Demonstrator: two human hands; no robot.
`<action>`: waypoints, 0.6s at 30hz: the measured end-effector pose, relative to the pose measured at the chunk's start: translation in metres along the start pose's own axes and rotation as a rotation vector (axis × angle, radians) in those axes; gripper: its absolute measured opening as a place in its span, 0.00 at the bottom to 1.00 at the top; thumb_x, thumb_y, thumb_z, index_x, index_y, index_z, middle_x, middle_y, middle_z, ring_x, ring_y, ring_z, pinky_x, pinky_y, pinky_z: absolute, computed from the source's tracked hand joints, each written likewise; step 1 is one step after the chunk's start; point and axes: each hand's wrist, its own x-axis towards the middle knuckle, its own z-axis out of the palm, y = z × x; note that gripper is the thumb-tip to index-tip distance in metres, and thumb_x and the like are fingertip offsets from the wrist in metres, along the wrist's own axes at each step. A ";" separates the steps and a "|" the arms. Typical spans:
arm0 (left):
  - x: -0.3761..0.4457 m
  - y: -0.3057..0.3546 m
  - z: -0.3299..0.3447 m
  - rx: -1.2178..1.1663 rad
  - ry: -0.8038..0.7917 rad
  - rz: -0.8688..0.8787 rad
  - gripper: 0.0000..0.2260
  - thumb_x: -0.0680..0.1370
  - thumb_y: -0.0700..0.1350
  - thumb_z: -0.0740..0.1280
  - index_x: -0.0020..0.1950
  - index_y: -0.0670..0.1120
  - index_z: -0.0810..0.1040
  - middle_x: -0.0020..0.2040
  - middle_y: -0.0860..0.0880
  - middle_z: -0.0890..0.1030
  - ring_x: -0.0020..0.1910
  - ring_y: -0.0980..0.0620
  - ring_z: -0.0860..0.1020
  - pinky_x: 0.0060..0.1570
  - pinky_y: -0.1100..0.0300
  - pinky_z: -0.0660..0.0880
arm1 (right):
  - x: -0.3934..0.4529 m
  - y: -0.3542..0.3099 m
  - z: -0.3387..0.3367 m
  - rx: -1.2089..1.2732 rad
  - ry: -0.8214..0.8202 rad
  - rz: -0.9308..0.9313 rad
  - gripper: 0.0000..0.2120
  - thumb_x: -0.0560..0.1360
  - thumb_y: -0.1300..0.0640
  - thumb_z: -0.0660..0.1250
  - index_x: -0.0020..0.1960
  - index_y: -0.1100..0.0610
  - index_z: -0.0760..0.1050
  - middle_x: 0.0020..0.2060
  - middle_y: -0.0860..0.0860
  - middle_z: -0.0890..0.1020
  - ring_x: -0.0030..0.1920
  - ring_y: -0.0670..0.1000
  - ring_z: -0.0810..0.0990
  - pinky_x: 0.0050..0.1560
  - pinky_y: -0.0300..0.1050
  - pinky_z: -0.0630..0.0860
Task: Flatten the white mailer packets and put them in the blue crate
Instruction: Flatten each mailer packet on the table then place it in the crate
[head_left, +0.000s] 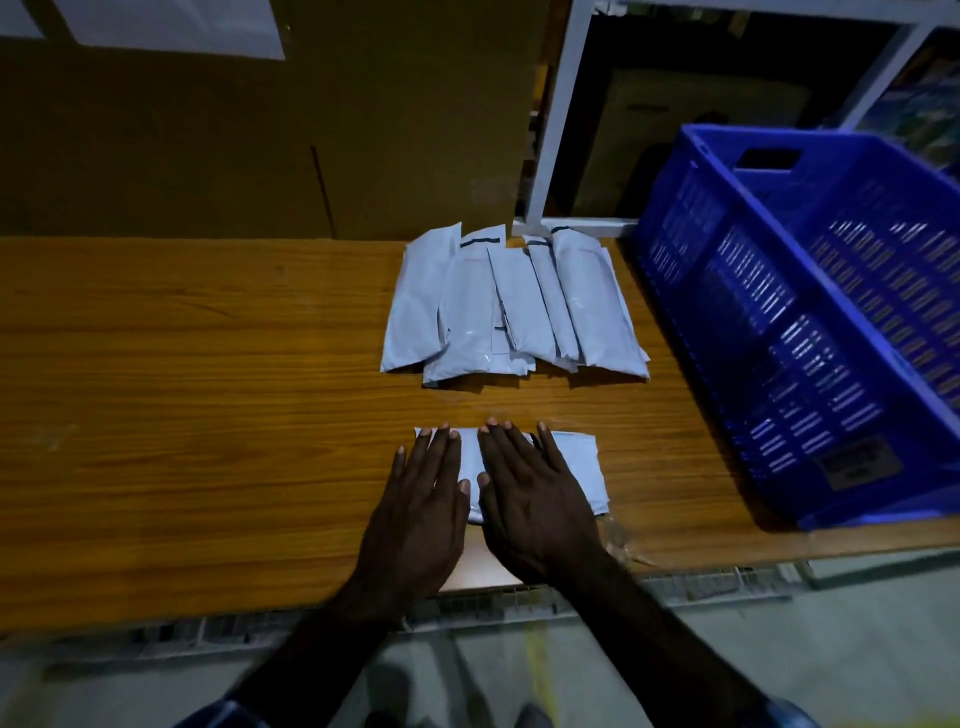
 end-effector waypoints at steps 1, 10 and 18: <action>0.001 0.000 0.000 0.012 0.004 0.009 0.25 0.84 0.51 0.45 0.77 0.40 0.61 0.77 0.41 0.63 0.76 0.42 0.60 0.73 0.46 0.53 | -0.001 0.000 0.001 0.005 0.013 -0.002 0.22 0.83 0.56 0.55 0.72 0.68 0.68 0.72 0.64 0.69 0.75 0.60 0.66 0.73 0.63 0.61; 0.016 0.007 -0.013 0.035 0.012 0.033 0.29 0.84 0.52 0.40 0.74 0.35 0.66 0.73 0.38 0.68 0.73 0.39 0.66 0.71 0.49 0.52 | 0.005 0.002 -0.014 0.021 -0.098 0.146 0.26 0.84 0.53 0.46 0.71 0.67 0.70 0.71 0.62 0.71 0.74 0.59 0.67 0.75 0.61 0.58; 0.020 0.023 -0.007 0.025 0.017 0.104 0.23 0.82 0.46 0.51 0.74 0.38 0.66 0.74 0.41 0.68 0.74 0.43 0.64 0.70 0.45 0.58 | -0.007 0.006 -0.006 0.014 -0.101 0.152 0.24 0.82 0.56 0.51 0.72 0.69 0.68 0.71 0.65 0.69 0.75 0.60 0.64 0.74 0.61 0.59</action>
